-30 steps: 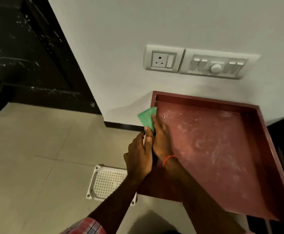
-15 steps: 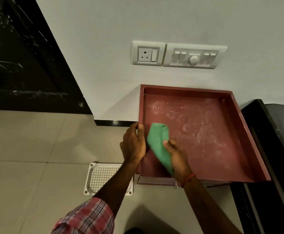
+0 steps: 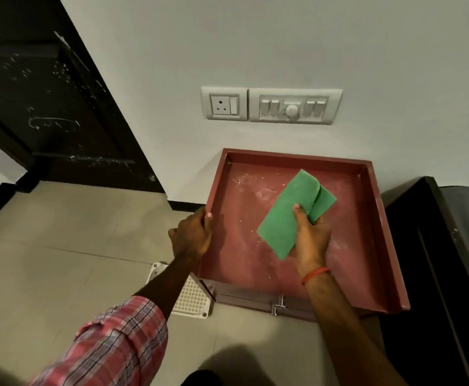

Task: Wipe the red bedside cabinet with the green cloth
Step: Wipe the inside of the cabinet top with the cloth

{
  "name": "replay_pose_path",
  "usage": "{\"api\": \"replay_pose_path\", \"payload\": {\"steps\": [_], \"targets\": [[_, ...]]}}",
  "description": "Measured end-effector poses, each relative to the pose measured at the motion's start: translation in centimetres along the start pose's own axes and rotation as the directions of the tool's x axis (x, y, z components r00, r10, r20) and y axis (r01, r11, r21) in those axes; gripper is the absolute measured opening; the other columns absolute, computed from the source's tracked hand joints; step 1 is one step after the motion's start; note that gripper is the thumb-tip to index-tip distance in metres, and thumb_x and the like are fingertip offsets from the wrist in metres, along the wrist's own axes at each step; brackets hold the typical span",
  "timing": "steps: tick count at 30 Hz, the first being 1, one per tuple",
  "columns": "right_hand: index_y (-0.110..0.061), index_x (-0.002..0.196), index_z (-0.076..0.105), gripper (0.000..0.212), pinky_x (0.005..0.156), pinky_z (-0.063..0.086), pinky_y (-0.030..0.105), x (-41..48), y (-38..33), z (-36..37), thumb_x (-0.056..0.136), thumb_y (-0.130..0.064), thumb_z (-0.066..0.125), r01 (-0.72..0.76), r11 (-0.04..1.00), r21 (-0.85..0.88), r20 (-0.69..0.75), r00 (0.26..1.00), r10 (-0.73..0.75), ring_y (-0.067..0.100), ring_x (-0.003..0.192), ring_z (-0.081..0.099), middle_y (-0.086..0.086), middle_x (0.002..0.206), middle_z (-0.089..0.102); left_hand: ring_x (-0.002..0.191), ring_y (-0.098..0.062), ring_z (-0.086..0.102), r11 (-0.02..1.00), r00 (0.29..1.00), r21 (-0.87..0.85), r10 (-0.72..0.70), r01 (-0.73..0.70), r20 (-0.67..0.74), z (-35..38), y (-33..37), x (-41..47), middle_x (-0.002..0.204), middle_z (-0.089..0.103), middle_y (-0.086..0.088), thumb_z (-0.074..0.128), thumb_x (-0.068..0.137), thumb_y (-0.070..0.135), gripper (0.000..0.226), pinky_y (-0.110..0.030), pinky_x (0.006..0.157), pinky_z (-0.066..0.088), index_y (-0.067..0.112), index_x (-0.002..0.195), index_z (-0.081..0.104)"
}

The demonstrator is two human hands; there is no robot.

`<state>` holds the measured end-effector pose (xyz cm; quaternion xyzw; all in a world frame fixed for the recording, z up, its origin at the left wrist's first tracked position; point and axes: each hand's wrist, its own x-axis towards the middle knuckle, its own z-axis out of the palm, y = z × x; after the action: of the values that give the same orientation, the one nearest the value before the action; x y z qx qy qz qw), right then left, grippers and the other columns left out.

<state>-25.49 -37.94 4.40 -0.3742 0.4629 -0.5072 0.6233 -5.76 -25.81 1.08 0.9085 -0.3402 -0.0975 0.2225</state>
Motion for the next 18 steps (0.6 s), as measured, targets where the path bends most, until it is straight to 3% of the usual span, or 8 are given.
{"api": "replay_pose_path", "payload": {"steps": [2, 4, 7, 9, 12, 14, 18], "targets": [[-0.036, 0.095, 0.068, 0.013, 0.079, 0.058, 0.04, 0.2, -0.4, -1.9, 0.084, -0.03, 0.07, 0.276, 0.931, -0.237, 0.044, 0.961, -0.274, 0.021, 0.089, 0.068, 0.007, 0.098, 0.07, 0.103, -0.036, 0.067, 0.999, 1.0, 0.051, 0.007, -0.006, -0.021, 0.4, 0.1, 0.0, 0.102, 0.072, -0.01, 0.031, 0.111, 0.039, 0.038, -0.05, 0.096, 0.035, 0.021, 0.13, 0.059], [-0.034, 0.11, 0.063, 0.027, 0.093, 0.051, 0.035, 0.1, -0.1, -3.8, 0.087, -0.02, 0.061, 0.561, 0.715, -0.416, 0.331, 0.826, -0.455, 0.024, 0.107, 0.061, 0.011, 0.115, 0.062, 0.101, -0.039, 0.067, 0.996, 0.999, 0.084, 0.015, -0.013, -0.032, 0.6, 0.1, 0.1, 0.1, 0.072, -0.014, 0.033, 0.11, 0.035, 0.036, -0.049, 0.092, 0.036, 0.019, 0.129, 0.059], [-0.021, 0.132, 0.05, 0.052, 0.108, 0.04, 0.049, -1.7, 1.8, -5.8, 0.082, -0.008, 0.043, 0.799, 0.228, -0.557, 0.721, 0.601, -0.344, 0.031, 0.125, 0.054, 0.009, 0.131, 0.06, 0.103, -0.042, 0.067, 0.997, 0.999, 0.07, 0.02, -0.016, -0.043, 0.7, 0.1, 0.2, 0.103, 0.073, -0.018, 0.035, 0.11, 0.033, 0.035, -0.051, 0.093, 0.04, 0.018, 0.13, 0.06], [-0.026, 0.138, 0.044, 0.061, 0.106, 0.039, 0.06, -3.9, 5.1, -7.0, 0.079, -0.013, 0.035, 0.836, -0.003, -0.549, 0.826, 0.542, -0.156, 0.035, 0.128, 0.054, 0.008, 0.136, 0.06, 0.103, -0.043, 0.067, 0.998, 0.998, 0.051, 0.029, -0.026, -0.051, 0.7, -0.1, 0.3, 0.104, 0.073, -0.018, 0.036, 0.11, 0.034, 0.036, -0.052, 0.095, 0.041, 0.017, 0.131, 0.06], [-0.033, 0.141, 0.045, 0.065, 0.108, 0.022, 0.072, -6.8, 9.5, -7.3, 0.08, -0.014, 0.036, 0.823, -0.104, -0.558, 0.822, 0.566, 0.064, 0.044, 0.141, 0.034, 0.007, 0.147, 0.049, 0.102, -0.042, 0.067, 0.999, 0.998, 0.021, 0.049, -0.048, -0.046, 1.0, -0.9, 0.4, 0.103, 0.073, -0.014, 0.036, 0.11, 0.035, 0.034, -0.051, 0.093, 0.042, 0.018, 0.126, 0.06], [-0.033, 0.142, 0.044, 0.066, 0.109, 0.016, 0.074, -7.3, 10.3, -6.0, 0.079, -0.014, 0.038, 0.794, -0.115, -0.597, 0.789, 0.607, 0.097, 0.045, 0.143, 0.029, 0.008, 0.149, 0.047, 0.102, -0.041, 0.067, 0.998, 0.997, 0.002, 0.058, -0.058, -0.042, 1.2, -1.4, 0.5, 0.105, 0.073, -0.012, 0.036, 0.11, 0.036, 0.033, -0.051, 0.091, 0.044, 0.021, 0.126, 0.06], [-0.038, 0.14, 0.046, 0.059, 0.108, 0.012, 0.073, -5.5, 9.6, -2.6, 0.084, -0.027, 0.031, 0.794, -0.093, -0.601, 0.776, 0.607, 0.17, 0.043, 0.143, 0.031, 0.006, 0.149, 0.048, 0.102, -0.039, 0.068, 0.996, 0.998, -0.069, 0.049, -0.052, -0.032, 1.6, -2.1, 1.0, 0.106, 0.074, -0.009, 0.037, 0.11, 0.038, 0.032, -0.049, 0.09, 0.048, 0.025, 0.128, 0.061]]}}
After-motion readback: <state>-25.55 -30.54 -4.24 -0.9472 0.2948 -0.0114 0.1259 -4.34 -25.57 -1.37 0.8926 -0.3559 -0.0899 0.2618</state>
